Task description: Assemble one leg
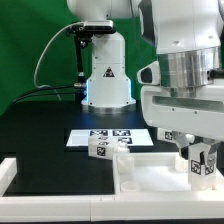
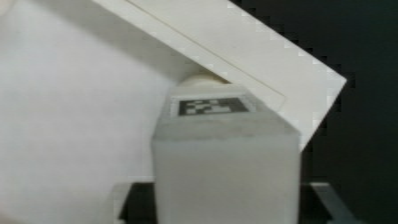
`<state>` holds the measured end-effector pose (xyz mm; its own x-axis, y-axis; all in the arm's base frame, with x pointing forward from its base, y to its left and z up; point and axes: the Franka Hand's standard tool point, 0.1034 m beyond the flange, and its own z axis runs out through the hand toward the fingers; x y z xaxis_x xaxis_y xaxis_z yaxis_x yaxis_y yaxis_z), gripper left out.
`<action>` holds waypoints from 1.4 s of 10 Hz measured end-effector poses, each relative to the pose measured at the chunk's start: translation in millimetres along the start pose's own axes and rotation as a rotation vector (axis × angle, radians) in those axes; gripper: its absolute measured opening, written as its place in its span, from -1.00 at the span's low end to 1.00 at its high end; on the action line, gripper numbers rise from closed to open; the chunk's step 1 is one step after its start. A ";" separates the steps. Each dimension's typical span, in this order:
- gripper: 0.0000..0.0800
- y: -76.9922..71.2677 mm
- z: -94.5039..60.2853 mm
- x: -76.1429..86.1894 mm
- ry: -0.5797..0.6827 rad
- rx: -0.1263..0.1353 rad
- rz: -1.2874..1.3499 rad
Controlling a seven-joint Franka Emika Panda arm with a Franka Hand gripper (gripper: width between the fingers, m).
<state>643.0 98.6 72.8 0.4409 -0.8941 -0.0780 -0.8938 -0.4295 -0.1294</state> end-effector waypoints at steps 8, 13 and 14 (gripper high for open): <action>0.27 7.4 0.3 -5.1 -0.040 0.084 0.534; 0.62 -1.3 0.2 -11.2 -0.044 0.028 -0.184; 0.62 -1.3 0.2 -11.2 -0.043 0.029 -0.250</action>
Offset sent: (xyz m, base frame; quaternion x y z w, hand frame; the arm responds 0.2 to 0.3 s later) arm -0.0134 -0.0090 -0.0053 0.0738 0.0093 0.4346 0.8975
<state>639.2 109.3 73.6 0.6516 -0.7541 -0.0820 -0.7540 -0.6321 -0.1784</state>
